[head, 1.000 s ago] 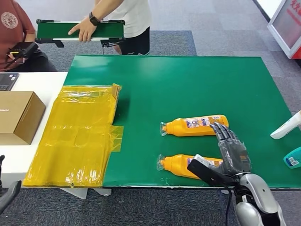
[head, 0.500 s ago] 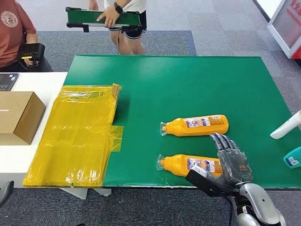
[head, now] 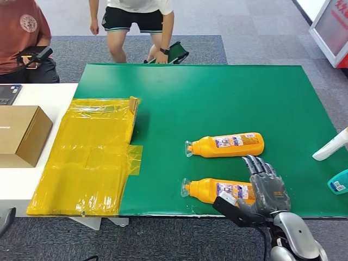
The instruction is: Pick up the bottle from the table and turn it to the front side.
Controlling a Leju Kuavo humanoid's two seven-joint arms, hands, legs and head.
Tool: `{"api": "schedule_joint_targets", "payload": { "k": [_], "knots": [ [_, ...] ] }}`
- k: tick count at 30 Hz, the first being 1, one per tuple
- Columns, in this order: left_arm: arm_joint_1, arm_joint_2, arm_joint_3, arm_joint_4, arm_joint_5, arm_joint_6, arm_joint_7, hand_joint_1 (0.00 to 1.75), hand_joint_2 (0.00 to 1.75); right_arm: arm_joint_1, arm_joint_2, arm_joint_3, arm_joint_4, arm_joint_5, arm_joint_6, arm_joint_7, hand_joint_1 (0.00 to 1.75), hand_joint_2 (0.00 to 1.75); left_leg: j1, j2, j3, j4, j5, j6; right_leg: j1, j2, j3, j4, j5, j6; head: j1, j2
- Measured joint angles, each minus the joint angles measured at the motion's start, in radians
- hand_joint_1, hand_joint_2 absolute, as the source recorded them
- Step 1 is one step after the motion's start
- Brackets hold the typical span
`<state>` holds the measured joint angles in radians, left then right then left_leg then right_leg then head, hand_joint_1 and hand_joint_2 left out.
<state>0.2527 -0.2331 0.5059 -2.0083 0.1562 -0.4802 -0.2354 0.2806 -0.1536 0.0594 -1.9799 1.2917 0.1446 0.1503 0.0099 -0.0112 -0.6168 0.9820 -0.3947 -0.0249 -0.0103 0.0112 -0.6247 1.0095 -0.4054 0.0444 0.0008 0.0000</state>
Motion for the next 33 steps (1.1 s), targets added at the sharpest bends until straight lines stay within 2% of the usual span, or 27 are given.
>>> {"api": "schedule_joint_targets", "payload": {
  "k": [5,18,33],
  "knots": [
    [-0.001,0.000,-0.006,-0.021,-0.007,0.017,0.001,0.00,1.75,-0.006,0.030,0.000,0.049,0.081,-0.008,0.011,0.00,1.75,0.000,0.000,0.000,0.000,0.000,0.000,0.000,0.000,0.000,0.000,0.000,0.000,0.000,0.000],
    [0.001,0.000,-0.007,-0.047,-0.009,0.016,0.013,0.00,1.75,-0.006,0.094,-0.015,0.147,0.140,0.006,-0.007,0.00,1.75,0.000,0.000,0.000,0.000,0.000,0.000,0.000,0.000,0.000,0.000,0.000,0.000,0.000,0.000],
    [0.003,0.001,-0.025,-0.054,-0.019,0.017,0.017,0.00,1.75,-0.032,0.124,-0.069,0.272,0.201,0.002,-0.017,0.00,1.75,0.000,0.000,0.000,0.000,0.000,0.000,0.000,0.000,0.000,0.000,0.000,0.000,0.000,0.000]
  ]
}}
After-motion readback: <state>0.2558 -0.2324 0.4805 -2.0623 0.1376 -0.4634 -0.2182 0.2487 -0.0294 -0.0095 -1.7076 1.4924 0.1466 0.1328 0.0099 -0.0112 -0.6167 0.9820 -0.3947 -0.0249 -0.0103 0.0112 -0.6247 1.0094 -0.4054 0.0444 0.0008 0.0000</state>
